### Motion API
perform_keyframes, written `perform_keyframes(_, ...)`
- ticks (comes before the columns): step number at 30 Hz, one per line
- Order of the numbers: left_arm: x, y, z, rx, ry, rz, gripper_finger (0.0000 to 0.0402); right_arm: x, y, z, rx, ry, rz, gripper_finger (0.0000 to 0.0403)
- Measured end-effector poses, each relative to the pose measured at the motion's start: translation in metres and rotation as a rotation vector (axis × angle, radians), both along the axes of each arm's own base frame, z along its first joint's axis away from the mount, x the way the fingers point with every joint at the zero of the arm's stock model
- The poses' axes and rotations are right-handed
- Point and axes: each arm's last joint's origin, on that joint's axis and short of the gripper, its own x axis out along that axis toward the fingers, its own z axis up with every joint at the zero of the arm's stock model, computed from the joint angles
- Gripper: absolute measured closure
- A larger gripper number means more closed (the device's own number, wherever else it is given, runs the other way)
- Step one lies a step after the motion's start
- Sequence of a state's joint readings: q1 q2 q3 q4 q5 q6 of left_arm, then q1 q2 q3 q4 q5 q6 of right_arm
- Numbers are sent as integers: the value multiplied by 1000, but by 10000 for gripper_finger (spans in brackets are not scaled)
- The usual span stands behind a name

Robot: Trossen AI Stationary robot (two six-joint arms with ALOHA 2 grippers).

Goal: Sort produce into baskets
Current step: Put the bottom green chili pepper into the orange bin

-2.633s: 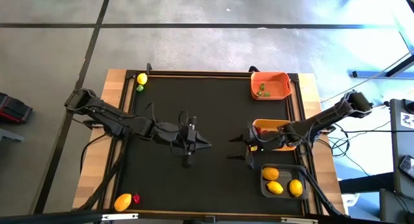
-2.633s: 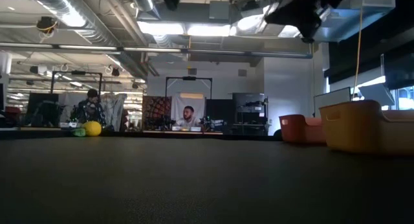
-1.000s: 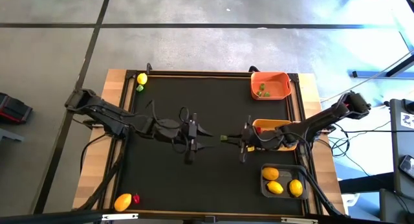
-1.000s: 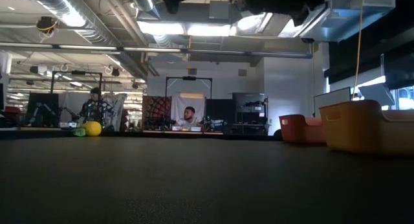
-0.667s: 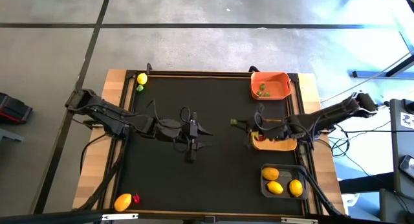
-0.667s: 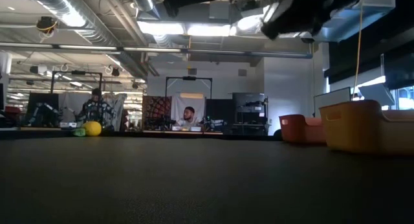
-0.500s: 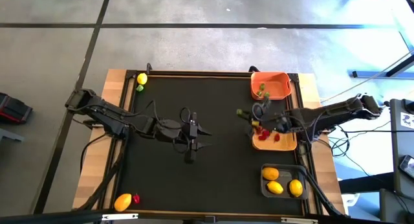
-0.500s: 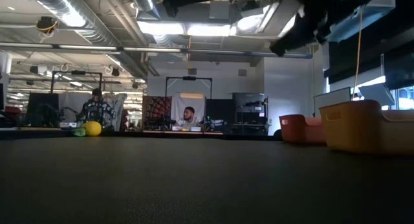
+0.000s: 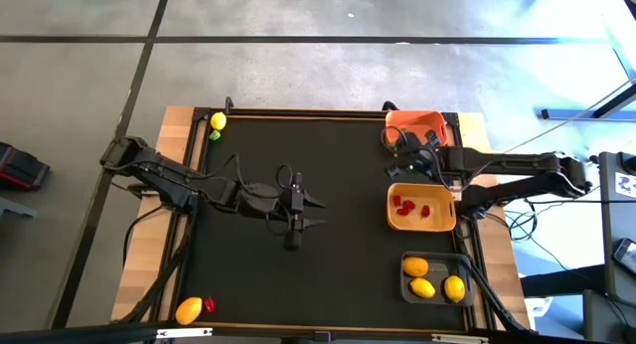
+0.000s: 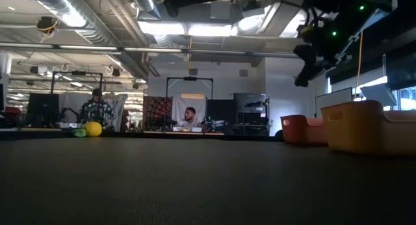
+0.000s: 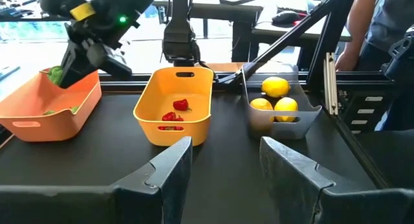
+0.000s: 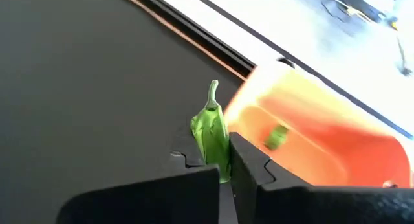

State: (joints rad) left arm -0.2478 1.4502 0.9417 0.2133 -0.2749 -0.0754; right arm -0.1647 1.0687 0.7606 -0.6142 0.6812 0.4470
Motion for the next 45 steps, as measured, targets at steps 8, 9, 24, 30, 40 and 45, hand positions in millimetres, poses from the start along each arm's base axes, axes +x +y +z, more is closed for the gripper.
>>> perform_keyframes(8,0,0,0,3,1,-1,224,-16,-28,-5,63,56,-149,395)
perform_keyframes(9,0,0,0,3,1,-1,224,-18,-31,-6,76,65,-166,395)
perform_keyframes(24,0,0,0,3,1,-1,224,-51,-74,-10,168,132,-354,395)
perform_keyframes(30,0,0,0,8,1,-2,224,-58,-87,-17,216,106,-394,395)
perform_keyframes(40,0,0,0,19,2,-6,224,-51,-105,-58,300,38,-371,395)
perform_keyframes(45,0,0,0,18,0,-6,224,-47,-110,-66,295,60,-377,395)
